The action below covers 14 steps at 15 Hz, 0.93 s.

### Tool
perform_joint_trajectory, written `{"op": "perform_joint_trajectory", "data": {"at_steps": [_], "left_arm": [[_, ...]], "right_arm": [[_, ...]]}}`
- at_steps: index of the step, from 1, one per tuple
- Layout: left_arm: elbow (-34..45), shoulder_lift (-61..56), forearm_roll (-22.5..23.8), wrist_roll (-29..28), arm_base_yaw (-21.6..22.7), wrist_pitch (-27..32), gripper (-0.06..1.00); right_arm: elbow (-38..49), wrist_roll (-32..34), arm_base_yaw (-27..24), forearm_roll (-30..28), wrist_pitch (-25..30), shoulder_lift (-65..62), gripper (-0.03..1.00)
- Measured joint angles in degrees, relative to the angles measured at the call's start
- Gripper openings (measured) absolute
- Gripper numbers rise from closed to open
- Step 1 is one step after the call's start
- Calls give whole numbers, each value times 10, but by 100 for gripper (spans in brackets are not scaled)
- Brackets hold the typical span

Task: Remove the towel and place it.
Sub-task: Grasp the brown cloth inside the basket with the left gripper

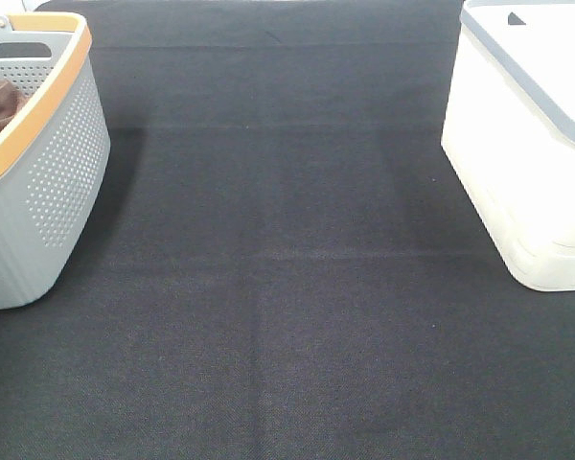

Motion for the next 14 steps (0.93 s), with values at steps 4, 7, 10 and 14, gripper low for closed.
{"op": "perform_joint_trajectory", "data": {"at_steps": [4,7,10,14], "left_arm": [[-39,62,-11,6,1,-17,65],[-88,100,-29,6,1,-21,62],[-97,121,-60,10,1,-21,58],[-97,125,-76,30,1,-25,50]], "right_arm": [[0,0,0,0,0,0,84],[0,0,0,0,0,0,84],[0,0,0,0,0,0,84],[0,0,0,0,0,0,84]]}}
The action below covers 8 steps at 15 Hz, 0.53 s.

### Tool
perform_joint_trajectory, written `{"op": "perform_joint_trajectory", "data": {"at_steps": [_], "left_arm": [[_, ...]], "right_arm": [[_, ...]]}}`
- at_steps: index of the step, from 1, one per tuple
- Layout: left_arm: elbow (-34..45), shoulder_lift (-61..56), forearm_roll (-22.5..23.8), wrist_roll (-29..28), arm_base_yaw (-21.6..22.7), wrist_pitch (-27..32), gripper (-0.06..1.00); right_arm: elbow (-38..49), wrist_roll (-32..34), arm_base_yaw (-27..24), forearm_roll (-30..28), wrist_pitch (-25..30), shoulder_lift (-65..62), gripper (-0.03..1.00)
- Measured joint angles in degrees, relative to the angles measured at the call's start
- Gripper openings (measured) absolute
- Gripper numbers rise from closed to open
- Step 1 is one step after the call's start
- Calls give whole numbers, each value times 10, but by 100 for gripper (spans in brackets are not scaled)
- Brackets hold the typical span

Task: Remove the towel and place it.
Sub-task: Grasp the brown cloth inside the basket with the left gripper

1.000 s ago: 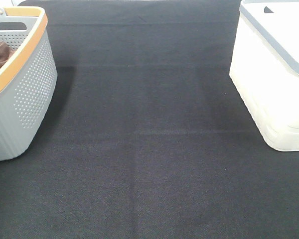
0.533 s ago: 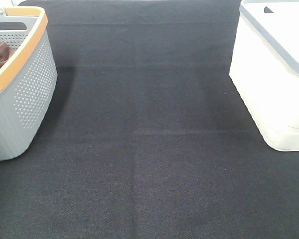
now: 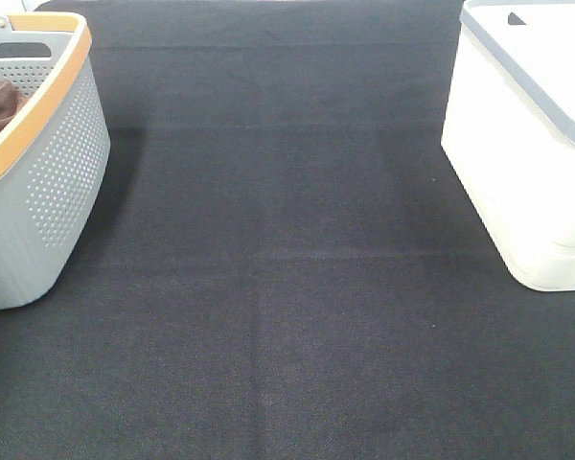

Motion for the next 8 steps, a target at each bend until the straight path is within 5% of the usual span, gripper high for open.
{"op": "perform_joint_trajectory", "data": {"at_steps": [6,8], "left_arm": [[0,0,0,42,0,0,0],[-1,0,0,49,0,-1,0]], "right_arm": [[0,0,0,0,0,0,84],[0,0,0,0,0,0,84]]}}
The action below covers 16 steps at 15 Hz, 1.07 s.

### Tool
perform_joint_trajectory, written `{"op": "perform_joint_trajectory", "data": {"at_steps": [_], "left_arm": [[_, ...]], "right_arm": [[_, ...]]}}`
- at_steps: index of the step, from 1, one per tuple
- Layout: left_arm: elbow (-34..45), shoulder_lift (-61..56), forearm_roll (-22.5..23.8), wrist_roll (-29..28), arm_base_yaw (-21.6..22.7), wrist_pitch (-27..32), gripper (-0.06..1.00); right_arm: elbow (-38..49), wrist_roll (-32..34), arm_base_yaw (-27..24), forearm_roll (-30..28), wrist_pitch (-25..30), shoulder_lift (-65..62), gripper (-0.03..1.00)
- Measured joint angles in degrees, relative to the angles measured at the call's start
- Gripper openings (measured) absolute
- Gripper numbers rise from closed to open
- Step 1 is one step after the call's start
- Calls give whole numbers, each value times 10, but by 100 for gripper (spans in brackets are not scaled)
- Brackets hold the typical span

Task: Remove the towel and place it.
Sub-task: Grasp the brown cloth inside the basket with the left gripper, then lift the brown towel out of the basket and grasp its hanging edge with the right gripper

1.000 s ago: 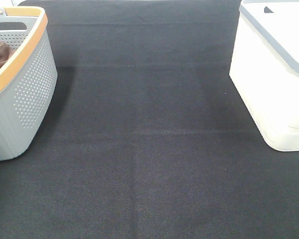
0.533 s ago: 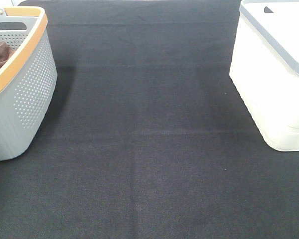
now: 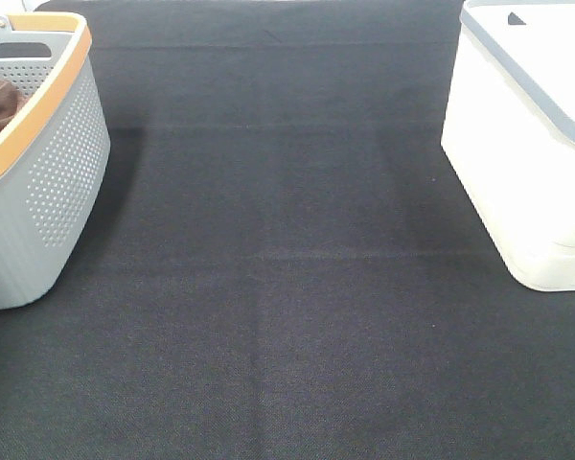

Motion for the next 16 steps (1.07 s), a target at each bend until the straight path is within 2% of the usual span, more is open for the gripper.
{"op": "perform_joint_trajectory", "data": {"at_steps": [4,9,11,13,14,16], "left_arm": [[-56,-13,-14,4,0,46,0],[-66,-103,-57,11,0,49,0],[-66,-143,-107,39,0,36,0],[-66,-183,-172,66,0,20,0],[-66,-209,-222,85,0,7,0],[-66,-241,-273,107,-14,-5,0]], "right_arm": [[0,0,0,0,0,0,84],[0,0,0,0,0,0,84],[0,0,0,0,0,0,84],[0,0,0,0,0,0,84],[0,0,0,0,0,0,84],[0,0,0,0,0,0,84]]}}
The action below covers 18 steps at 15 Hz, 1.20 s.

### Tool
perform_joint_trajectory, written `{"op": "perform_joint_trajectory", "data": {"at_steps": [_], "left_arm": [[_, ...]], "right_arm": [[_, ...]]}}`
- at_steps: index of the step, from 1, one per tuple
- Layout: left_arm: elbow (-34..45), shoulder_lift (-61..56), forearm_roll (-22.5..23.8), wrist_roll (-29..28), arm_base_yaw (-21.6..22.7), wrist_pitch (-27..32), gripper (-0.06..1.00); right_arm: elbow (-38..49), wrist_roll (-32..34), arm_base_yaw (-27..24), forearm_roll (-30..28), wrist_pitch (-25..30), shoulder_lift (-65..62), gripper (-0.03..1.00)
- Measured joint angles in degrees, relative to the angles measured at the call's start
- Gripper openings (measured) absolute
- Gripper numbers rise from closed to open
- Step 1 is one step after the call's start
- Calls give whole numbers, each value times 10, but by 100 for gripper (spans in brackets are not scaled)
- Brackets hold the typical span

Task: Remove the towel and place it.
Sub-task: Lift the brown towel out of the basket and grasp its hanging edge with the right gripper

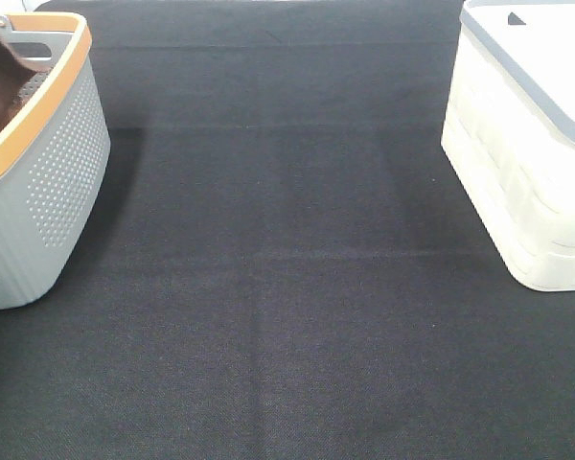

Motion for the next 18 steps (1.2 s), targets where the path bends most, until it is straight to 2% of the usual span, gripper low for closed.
{"op": "perform_joint_trajectory", "data": {"at_steps": [3,8,13,14,17,18], "left_arm": [[0,-25,-23,13,-49,-28,0],[0,-42,-33,38,-174,-147,0],[0,-42,-35,48,-256,-237,0],[0,-42,-35,48,-272,-254,0],[0,-42,-35,52,-315,-272,0],[0,-42,-35,52,-315,-272,0]], "right_arm": [[0,0,0,0,0,0,84],[0,5,0,1,0,0,84],[-2,5,0,24,-3,17,84],[-6,5,0,36,-21,39,83],[-11,-17,0,122,-152,151,82],[-11,-17,0,122,-152,151,82]]}}
